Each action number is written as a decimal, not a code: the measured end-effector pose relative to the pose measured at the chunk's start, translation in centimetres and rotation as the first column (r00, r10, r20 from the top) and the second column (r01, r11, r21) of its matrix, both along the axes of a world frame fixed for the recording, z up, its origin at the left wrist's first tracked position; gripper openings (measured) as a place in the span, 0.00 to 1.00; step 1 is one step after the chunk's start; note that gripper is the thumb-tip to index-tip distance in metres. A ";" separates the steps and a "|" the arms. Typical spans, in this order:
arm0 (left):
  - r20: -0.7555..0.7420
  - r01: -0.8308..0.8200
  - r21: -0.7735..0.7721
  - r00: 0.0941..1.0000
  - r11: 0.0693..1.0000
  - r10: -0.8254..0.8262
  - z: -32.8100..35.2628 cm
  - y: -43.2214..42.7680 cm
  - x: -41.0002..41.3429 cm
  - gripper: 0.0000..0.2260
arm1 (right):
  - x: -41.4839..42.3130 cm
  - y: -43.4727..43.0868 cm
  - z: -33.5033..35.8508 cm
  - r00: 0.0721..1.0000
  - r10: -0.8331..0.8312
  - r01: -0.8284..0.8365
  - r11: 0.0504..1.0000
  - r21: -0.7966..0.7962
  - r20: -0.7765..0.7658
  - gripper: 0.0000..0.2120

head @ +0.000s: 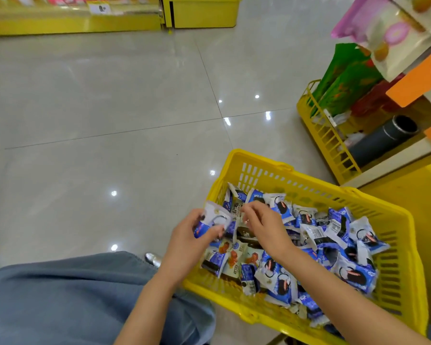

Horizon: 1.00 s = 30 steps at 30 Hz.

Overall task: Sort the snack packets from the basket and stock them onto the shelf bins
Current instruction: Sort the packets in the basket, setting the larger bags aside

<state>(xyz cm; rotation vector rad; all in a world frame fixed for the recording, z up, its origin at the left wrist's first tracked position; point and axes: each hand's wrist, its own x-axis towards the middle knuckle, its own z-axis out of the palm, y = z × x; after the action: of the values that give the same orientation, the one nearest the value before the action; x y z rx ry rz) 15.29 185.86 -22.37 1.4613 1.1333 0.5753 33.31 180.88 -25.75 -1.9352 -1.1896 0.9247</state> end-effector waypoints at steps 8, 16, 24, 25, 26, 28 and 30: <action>0.010 -0.294 0.050 0.956 0.954 0.294 -0.2 2.2 -1.1 0.11 | -1.9 1.8 -7.5 0.999 0.029 -0.012 0.889 -0.457 0.031 0.28; 0.059 -0.260 -0.053 0.963 0.964 0.263 -0.4 1.9 0.2 0.10 | -1.7 2.2 -6.7 0.990 0.030 0.030 0.911 -0.411 0.139 0.13; 0.069 -0.216 -0.213 0.970 0.953 0.235 -0.6 1.0 1.1 0.07 | 1.9 -0.9 0.9 0.997 -0.073 0.074 0.996 -0.053 0.019 0.05; 0.054 -0.186 -0.213 0.978 0.959 0.201 -0.7 0.8 1.3 0.07 | 1.8 -1.2 2.1 0.986 -0.150 0.151 0.989 0.003 -0.070 0.05; 0.038 -0.153 -0.213 0.986 0.965 0.164 -0.8 0.5 1.5 0.07 | 1.7 -1.4 3.1 0.963 -0.214 0.226 0.972 0.063 -0.163 0.05; 0.033 -0.120 -0.241 0.991 0.963 0.132 -1.1 0.0 1.9 0.08 | 1.0 -1.6 4.7 0.907 -0.276 0.331 0.934 0.135 -0.318 0.05; 0.068 -0.114 -0.342 0.987 0.933 0.146 -1.2 -0.3 2.3 0.10 | -0.1 -1.6 5.4 0.851 -0.278 0.368 0.921 0.129 -0.445 0.05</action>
<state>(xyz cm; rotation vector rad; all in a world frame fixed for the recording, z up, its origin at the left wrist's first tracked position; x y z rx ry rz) 17.55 185.56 -23.60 1.0607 1.1955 0.5055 33.18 179.25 -20.32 -1.5933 -0.6515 0.9278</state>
